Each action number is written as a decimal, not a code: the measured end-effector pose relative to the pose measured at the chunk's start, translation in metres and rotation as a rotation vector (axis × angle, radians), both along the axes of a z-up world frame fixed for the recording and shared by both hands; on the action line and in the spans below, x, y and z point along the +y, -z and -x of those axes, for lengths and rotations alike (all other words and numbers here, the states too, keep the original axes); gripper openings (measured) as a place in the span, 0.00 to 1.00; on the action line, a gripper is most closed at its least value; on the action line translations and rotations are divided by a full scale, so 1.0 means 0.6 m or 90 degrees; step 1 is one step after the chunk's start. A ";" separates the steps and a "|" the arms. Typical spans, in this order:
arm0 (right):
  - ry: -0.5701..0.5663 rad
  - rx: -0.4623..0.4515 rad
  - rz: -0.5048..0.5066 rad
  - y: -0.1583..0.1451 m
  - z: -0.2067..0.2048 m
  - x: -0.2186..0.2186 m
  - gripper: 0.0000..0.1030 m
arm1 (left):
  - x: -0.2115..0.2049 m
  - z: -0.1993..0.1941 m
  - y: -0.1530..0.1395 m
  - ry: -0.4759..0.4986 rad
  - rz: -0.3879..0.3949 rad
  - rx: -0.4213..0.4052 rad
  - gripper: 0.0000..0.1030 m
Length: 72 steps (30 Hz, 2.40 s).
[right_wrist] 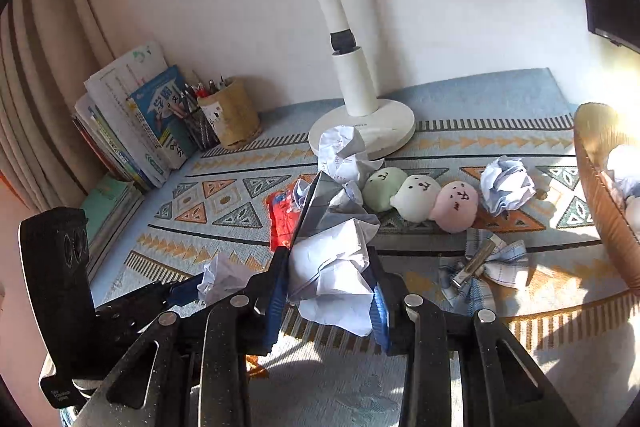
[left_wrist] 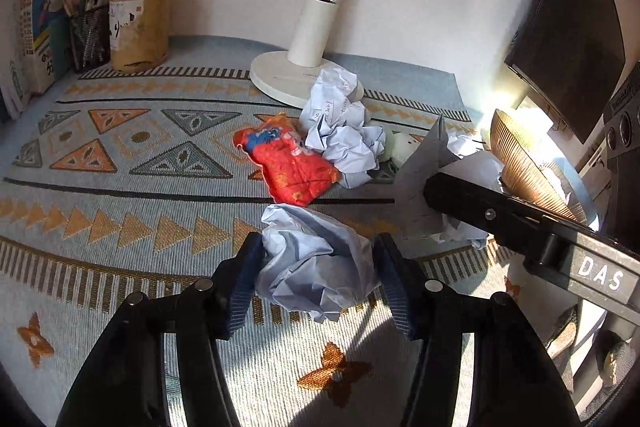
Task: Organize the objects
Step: 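Grasp a crumpled white paper with the left tool while the right tool grasps a grey paper, then carry both papers up toward the amber bowl, then open both tools over the bowl to drop the papers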
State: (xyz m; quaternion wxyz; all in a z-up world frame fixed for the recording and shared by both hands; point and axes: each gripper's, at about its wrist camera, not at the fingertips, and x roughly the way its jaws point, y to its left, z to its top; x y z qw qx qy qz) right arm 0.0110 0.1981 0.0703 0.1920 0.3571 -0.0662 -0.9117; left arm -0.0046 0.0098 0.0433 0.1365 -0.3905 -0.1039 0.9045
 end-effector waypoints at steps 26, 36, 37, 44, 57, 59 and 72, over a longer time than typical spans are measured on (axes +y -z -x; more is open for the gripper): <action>0.070 -0.025 -0.059 0.082 -0.081 0.108 0.62 | 0.112 -0.067 0.001 0.053 0.036 0.057 0.53; 0.046 -0.008 -0.064 0.079 -0.085 0.098 0.35 | 0.111 -0.068 0.001 0.053 0.031 0.063 0.54; 0.044 -0.007 -0.064 0.079 -0.085 0.097 0.35 | 0.112 -0.068 0.001 0.053 0.034 0.064 0.54; 0.040 0.007 -0.059 0.075 -0.091 0.099 0.35 | 0.121 -0.073 0.000 0.053 0.058 0.071 0.54; 0.109 0.054 -0.051 0.036 -0.122 0.160 0.35 | 0.150 -0.055 -0.051 0.139 0.012 0.063 0.53; 0.140 0.084 -0.031 -0.002 -0.129 0.197 0.35 | 0.180 -0.047 -0.096 0.172 0.001 0.097 0.53; 0.335 0.122 -0.003 -0.152 0.006 0.410 0.55 | 0.432 0.142 -0.174 0.258 -0.008 0.141 0.73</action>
